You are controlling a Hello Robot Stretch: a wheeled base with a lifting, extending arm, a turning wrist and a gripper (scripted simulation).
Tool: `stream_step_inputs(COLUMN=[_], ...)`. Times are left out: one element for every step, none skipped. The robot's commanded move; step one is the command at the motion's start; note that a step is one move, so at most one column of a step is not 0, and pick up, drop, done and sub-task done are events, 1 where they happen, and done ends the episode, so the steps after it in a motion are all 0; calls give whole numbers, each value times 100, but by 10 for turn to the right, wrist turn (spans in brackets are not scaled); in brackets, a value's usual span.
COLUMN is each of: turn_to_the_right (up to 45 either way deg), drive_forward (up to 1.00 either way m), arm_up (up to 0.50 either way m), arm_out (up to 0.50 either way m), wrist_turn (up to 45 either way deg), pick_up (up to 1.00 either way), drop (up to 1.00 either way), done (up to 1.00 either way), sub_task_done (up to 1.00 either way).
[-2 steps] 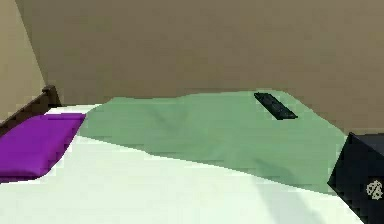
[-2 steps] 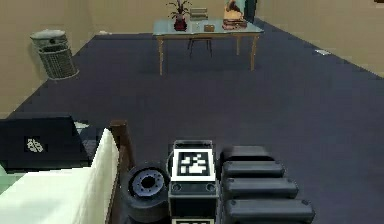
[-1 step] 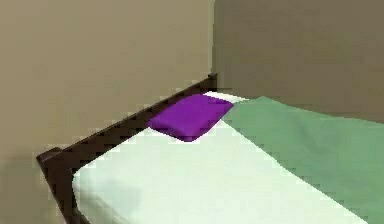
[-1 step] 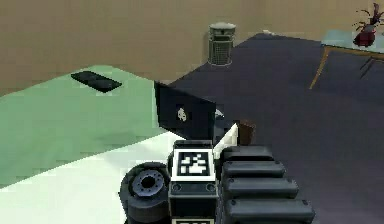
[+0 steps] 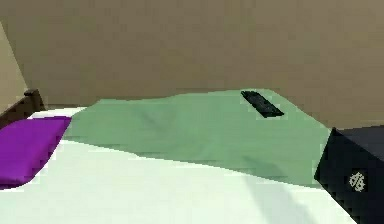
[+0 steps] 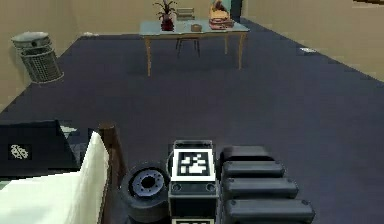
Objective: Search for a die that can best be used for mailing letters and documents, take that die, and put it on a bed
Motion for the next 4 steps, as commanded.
stream_step_inputs(turn_to_the_right=[360, 390, 0, -450], drive_forward=[0, 0, 20, 0], arm_up=[0, 0, 0, 0], arm_out=[0, 0, 0, 0], wrist_turn=[0, 0, 0, 0], pick_up=[0, 0, 0, 0], drop=[0, 0, 0, 0], done=[0, 0, 0, 0], sub_task_done=[0, 0, 0, 0])
